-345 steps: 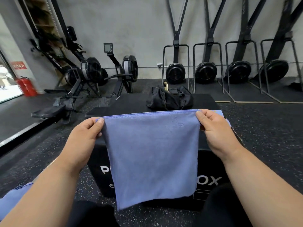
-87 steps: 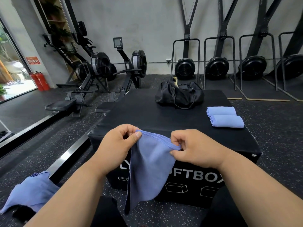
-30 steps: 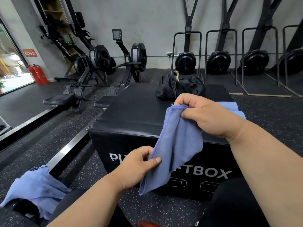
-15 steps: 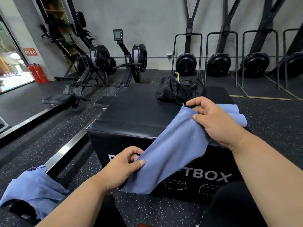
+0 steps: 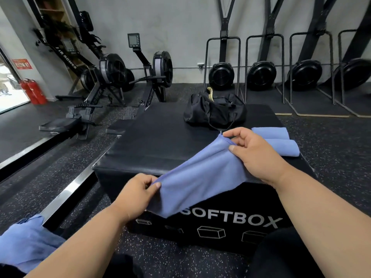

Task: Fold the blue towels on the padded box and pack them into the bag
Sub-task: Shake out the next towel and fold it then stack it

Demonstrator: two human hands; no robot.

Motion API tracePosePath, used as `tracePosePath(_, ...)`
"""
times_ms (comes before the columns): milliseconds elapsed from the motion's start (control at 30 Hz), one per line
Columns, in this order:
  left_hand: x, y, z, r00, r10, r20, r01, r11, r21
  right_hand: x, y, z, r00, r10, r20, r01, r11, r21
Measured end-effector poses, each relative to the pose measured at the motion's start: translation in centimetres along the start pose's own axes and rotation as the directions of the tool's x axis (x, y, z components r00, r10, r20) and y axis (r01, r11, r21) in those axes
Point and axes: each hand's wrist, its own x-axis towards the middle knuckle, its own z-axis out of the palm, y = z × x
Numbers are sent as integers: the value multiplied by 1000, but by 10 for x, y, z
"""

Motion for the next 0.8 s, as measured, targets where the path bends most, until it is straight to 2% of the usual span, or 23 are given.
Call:
tracePosePath(100, 39, 24, -18, 987, -26, -158, 18, 999, -46, 24, -20, -3, 995, -81, -49, 79, 996, -43)
tracePosePath(167, 54, 56, -27, 970, -81, -228, 37, 981, -190, 37, -38, 1, 991, -127, -43, 125, 990, -60)
tracePosePath(200, 58, 73, -30, 971, -85, -222, 20, 960, -280, 42, -46, 4, 990, -139, -25, 137, 988, -65)
tracePosePath(300, 53, 134, -32, 996, -29, -80, -19, 840, -542, 51, -65, 17, 992, -118, 49, 123, 987, -105)
tracePosePath(400, 39, 167, -24, 996, -4, 89, 67, 701, -710, 50, -70, 30, 993, -66, 102, 78, 990, -120)
tracePosePath(467, 34, 171, -19, 989, -20, 145, 126, 622, -773, 42, -71, 38, 986, 19, 164, -26, 999, 37)
tracePosePath(567, 30, 162, -17, 978, -51, 205, 192, 612, -767, 30, -66, 43, 953, 101, 287, -186, 939, 288)
tracePosePath(800, 18, 154, -30, 977, -47, 207, 183, 680, -710, 10, -39, 38, 968, 64, 243, -184, 838, 514)
